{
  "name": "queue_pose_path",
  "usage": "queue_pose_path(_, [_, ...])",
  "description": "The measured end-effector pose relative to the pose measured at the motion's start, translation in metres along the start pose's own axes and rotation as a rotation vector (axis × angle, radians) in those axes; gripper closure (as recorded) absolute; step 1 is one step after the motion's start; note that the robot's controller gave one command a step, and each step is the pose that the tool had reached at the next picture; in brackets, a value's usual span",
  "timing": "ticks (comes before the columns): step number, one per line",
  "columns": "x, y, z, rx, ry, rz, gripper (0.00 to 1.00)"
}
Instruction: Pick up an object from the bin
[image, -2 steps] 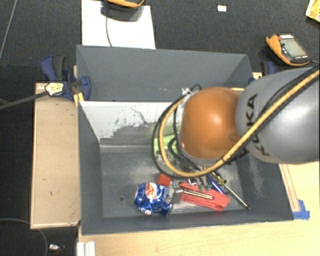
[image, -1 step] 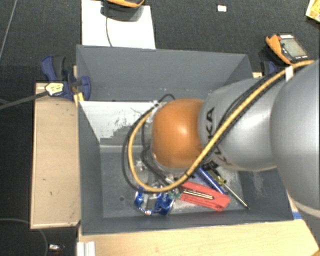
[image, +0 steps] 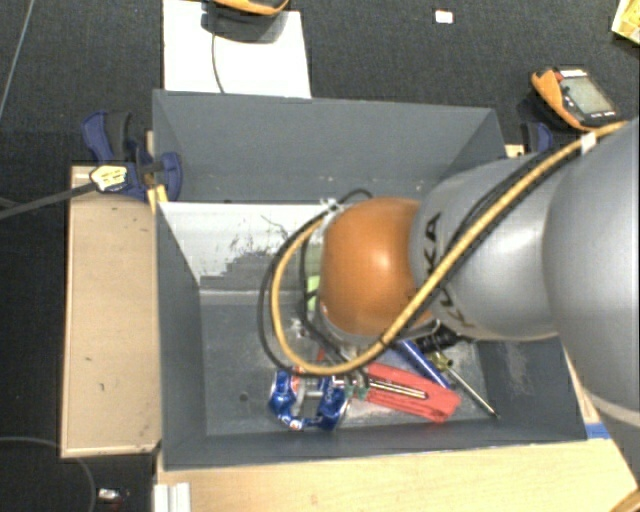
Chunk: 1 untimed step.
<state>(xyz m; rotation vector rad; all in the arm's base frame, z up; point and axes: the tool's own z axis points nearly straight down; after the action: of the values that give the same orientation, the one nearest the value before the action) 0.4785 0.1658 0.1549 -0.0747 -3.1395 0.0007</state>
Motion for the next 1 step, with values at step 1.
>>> queue_pose_path(1, [-0.0127, -0.0417, 0.0859, -0.001, 0.001, -0.067, 0.00])
